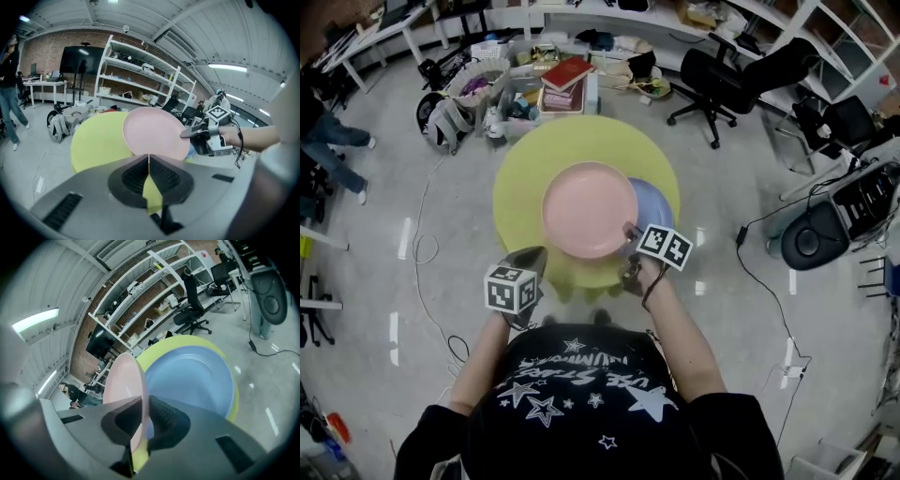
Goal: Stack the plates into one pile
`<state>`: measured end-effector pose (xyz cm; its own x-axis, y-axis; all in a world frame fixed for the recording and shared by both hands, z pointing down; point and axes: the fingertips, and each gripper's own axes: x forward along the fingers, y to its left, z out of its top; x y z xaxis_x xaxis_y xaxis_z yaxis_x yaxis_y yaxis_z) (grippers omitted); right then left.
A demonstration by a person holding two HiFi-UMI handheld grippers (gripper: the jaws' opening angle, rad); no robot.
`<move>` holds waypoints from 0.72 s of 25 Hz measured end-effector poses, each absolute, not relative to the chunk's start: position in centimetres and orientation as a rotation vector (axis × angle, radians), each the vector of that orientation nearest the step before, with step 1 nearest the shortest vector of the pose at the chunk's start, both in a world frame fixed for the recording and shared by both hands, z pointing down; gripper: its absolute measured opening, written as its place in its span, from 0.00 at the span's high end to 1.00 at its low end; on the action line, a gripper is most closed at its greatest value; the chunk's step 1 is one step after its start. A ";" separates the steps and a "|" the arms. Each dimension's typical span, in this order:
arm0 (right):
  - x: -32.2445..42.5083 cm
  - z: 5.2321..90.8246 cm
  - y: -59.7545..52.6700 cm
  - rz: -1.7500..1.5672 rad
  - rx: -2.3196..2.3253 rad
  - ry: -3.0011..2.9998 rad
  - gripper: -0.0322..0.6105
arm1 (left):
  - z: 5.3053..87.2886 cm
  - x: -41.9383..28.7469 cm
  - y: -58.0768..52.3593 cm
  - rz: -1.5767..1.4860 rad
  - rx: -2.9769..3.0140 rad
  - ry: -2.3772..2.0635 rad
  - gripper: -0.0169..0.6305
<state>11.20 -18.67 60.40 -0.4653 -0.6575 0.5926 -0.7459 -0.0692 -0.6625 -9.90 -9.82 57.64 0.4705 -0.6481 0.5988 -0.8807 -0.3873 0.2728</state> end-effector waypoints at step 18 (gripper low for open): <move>23.4 63.2 -18.5 1.749 1.714 -1.925 0.88 | 58.8 -2.0 -11.8 0.591 2.188 -1.209 0.94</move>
<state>23.43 -18.51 63.22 -0.3942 -0.6653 0.6340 -0.6948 -0.2358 -0.6794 -1.95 -11.80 58.81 0.4947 -0.6134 0.6156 -0.8626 -0.4328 0.2619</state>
